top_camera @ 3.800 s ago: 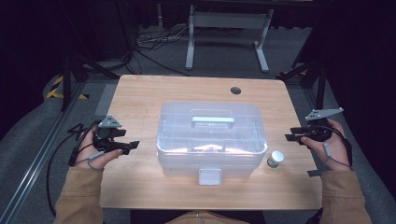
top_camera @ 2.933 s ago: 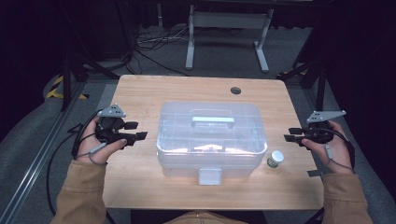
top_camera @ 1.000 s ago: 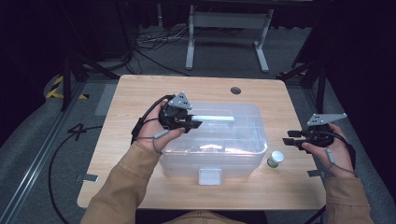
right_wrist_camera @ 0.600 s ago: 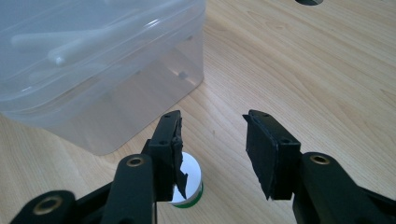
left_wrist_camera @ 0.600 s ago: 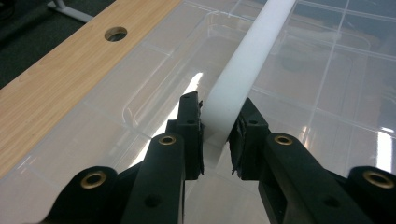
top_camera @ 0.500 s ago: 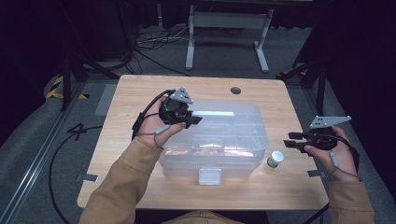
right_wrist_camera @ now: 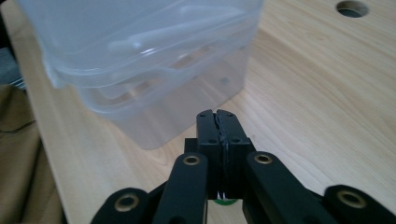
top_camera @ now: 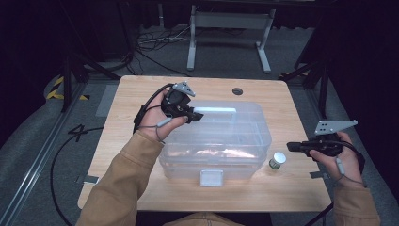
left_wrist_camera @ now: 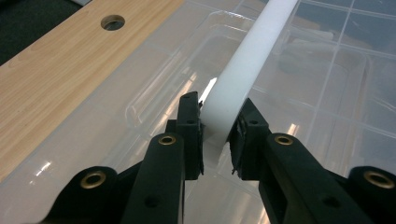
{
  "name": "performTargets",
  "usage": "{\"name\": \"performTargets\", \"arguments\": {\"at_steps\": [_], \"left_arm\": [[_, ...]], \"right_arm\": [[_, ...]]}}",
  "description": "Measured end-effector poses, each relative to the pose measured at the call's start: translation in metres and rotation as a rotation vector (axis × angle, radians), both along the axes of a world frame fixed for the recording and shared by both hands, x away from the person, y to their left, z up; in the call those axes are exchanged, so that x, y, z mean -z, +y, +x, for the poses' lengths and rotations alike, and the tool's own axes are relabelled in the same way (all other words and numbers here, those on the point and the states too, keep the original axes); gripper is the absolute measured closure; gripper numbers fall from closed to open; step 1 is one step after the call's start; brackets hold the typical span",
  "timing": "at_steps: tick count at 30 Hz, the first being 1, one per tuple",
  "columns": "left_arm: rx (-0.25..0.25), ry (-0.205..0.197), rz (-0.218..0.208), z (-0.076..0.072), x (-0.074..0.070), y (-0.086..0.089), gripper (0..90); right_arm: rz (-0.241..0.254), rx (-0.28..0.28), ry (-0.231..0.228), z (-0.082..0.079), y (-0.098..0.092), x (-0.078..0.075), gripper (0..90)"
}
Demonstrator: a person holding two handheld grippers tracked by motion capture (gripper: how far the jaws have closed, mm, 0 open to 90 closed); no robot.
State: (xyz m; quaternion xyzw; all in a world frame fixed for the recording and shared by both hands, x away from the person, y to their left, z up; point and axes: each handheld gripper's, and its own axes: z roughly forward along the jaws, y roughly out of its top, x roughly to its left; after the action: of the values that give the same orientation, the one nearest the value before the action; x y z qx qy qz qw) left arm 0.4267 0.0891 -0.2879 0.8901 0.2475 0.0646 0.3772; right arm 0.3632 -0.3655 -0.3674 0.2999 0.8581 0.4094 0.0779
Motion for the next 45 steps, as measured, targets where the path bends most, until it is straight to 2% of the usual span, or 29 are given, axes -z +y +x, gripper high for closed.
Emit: {"name": "performTargets", "arguments": {"at_steps": [5,7,10,13,15,22,29,31,32,35,37,40,45], "left_arm": [[0.002,0.026,0.006,0.005,-0.003,0.000,76.1],[-0.002,0.034,-0.001,0.006,-0.004,0.000,76.1],[0.000,0.041,0.002,0.008,-0.005,0.000,76.0],[-0.003,0.050,-0.003,0.009,-0.006,-0.001,76.0],[-0.002,0.052,0.004,0.010,-0.007,0.000,76.1],[-0.004,0.061,0.005,0.011,-0.008,-0.001,76.0],[0.007,0.061,0.007,0.011,-0.007,-0.001,75.9],[0.018,0.050,0.009,0.011,-0.007,0.000,75.7],[0.022,0.024,-0.009,0.011,-0.008,0.001,73.5],[0.014,-0.002,-0.057,0.005,-0.015,0.006,51.7],[0.010,-0.024,-0.059,0.001,-0.019,0.011,48.3],[0.004,-0.040,-0.103,-0.008,-0.026,0.020,47.3],[-0.007,-0.062,-0.114,-0.019,-0.034,0.031,45.2]], "right_arm": [[0.003,-0.075,0.020,-0.007,0.014,-0.001,90.0],[0.002,-0.084,0.021,-0.007,0.016,-0.001,90.0],[0.012,-0.143,0.040,-0.012,0.028,-0.001,90.0],[0.005,-0.175,0.041,-0.013,0.039,0.000,90.0],[0.017,-0.200,0.047,-0.014,0.046,0.001,90.0],[0.032,-0.237,0.063,-0.012,0.058,0.007,90.0],[0.049,-0.249,0.065,-0.012,0.061,0.007,90.0],[0.050,-0.249,0.067,-0.012,0.061,0.007,90.0],[0.050,-0.249,0.068,-0.012,0.061,0.007,90.0],[0.044,-0.248,0.073,-0.012,0.061,0.008,90.0],[0.047,-0.247,0.073,-0.011,0.061,0.008,90.0],[0.057,-0.246,0.070,-0.011,0.061,0.006,90.0],[0.073,-0.236,0.058,-0.010,0.060,0.002,90.0]]}}
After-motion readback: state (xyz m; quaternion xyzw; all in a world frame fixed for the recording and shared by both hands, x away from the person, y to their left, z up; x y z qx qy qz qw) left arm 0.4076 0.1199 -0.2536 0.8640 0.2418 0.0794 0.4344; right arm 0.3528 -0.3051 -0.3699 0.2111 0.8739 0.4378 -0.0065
